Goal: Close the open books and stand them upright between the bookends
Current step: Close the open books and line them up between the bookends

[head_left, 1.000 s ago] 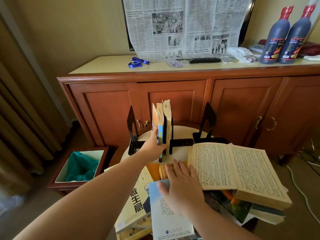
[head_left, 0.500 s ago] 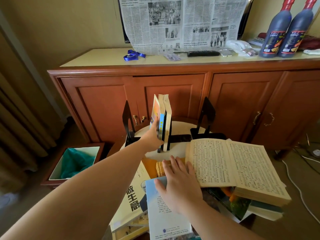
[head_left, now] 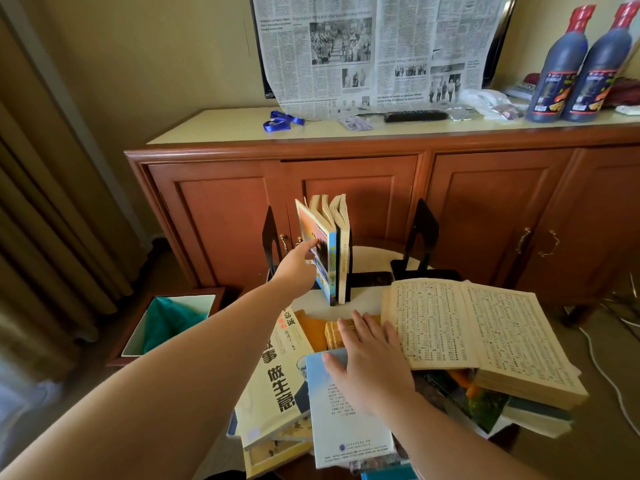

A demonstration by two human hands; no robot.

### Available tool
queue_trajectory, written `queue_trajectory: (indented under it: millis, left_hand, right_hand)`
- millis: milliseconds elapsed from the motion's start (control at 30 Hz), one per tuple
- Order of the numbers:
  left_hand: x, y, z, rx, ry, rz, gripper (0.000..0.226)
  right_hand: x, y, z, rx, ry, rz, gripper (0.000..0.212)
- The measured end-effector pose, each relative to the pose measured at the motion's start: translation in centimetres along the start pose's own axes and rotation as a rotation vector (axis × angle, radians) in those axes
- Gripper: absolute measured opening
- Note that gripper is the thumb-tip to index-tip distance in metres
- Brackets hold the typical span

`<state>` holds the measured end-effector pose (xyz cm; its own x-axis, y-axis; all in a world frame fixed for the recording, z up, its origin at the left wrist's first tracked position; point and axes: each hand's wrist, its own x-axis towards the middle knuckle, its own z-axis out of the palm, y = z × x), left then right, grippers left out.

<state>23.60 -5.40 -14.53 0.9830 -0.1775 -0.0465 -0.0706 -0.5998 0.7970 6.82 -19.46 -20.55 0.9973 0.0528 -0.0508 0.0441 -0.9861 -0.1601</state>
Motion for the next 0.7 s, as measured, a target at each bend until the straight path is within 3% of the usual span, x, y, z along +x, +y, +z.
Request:
queue_trajectory:
  millis: [133, 233, 367, 467, 567, 700]
  left_hand:
    - [-2.5, -1.7, -1.5, 0.056, -0.024, -0.037, 0.042]
    - [-4.7, -4.6, -2.8, 0.21, -0.004, -0.133, 0.038]
    - [-8.2, -8.5, -4.1, 0.494, 0.137, -0.342, 0.072]
    - [-10.2, -10.3, -4.8, 0.561, 0.162, -0.538, 0.105]
    - [-11.2, -11.3, -5.4, 0.447, 0.022, -0.591, 0.095]
    - [-11.7, -11.6, -6.2, 0.08, 0.126, -0.551, 0.065]
  right_hand:
    - [0.3, 0.0, -0.2, 0.043, -0.025, 0.01, 0.079]
    - [0.6, 0.0, -1.0, 0.091, -0.072, 0.02, 0.08]
    - [1.3, -0.1, -2.2, 0.16, -0.112, 0.058, 0.076]
    - [1.9, -0.8, -3.0, 0.188, -0.082, 0.111, 0.071]
    - [2.7, -1.9, -3.4, 0.152, -0.089, 0.136, 0.064]
    - [3.3, -2.7, -2.6, 0.085, -0.062, 0.158, 0.053]
